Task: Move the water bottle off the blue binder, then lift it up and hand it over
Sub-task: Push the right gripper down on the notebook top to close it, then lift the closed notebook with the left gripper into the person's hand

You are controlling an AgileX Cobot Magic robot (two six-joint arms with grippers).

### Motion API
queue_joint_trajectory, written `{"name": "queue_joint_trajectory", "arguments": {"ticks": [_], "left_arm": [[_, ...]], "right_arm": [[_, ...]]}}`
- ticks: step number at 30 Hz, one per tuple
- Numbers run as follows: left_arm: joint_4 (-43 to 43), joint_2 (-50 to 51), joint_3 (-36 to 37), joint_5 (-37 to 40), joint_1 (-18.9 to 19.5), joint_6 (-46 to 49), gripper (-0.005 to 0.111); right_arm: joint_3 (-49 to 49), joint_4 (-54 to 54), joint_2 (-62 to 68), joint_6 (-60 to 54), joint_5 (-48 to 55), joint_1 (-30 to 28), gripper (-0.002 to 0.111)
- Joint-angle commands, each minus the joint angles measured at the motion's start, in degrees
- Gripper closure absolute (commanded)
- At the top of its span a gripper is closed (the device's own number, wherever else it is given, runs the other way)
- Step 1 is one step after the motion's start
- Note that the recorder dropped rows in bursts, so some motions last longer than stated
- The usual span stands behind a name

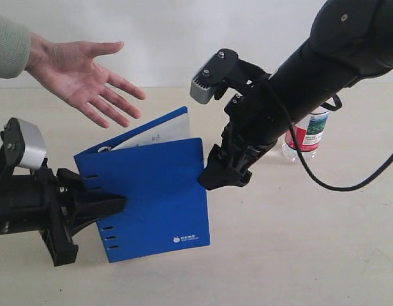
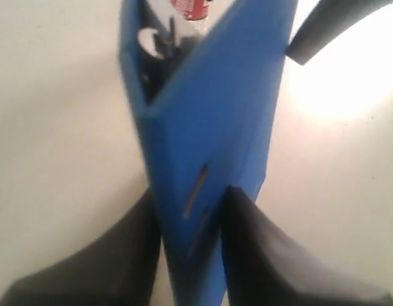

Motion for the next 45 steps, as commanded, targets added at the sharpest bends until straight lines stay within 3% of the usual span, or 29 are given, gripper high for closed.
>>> {"name": "queue_joint_trajectory", "arguments": {"ticks": [1,8,10,14,17,25,36,45], "left_arm": [[7.3,-1.9,-0.2,-0.9,-0.2,4.0,0.102],[7.2,-1.4,-0.2,-0.3,-0.2,7.8,0.099],[6.3,-1.4,-0.2,-0.3,-0.2,7.8,0.09],[3.5,-1.4,-0.2,-0.3,-0.2,8.7,0.058],[2.6,-1.1,-0.2,-1.1,-0.2,8.7,0.041],[1.3,4.0,-0.2,-6.0,-0.2,13.7,0.04],[-8.1,10.7,-0.2,-18.7,-0.2,24.5,0.04],[-8.8,17.7,-3.4,-18.8,-0.2,22.8,0.045]], "right_arm": [[-0.3,-0.4,-1.3,-2.1,0.8,0.1,0.024],[-0.3,-0.3,-1.1,-9.7,-1.4,2.8,0.024],[-0.3,-0.9,-1.1,-11.0,-2.9,4.1,0.024],[-0.3,-4.1,-1.1,-11.7,-6.1,6.4,0.024],[-0.3,-8.1,-1.1,-10.6,-7.6,7.0,0.024],[-0.3,-22.7,-1.1,-1.9,-13.0,7.0,0.024],[-0.3,-24.7,-1.1,-0.1,-14.9,7.0,0.024],[-0.3,-24.5,-1.1,1.8,-14.6,7.0,0.024]]}}
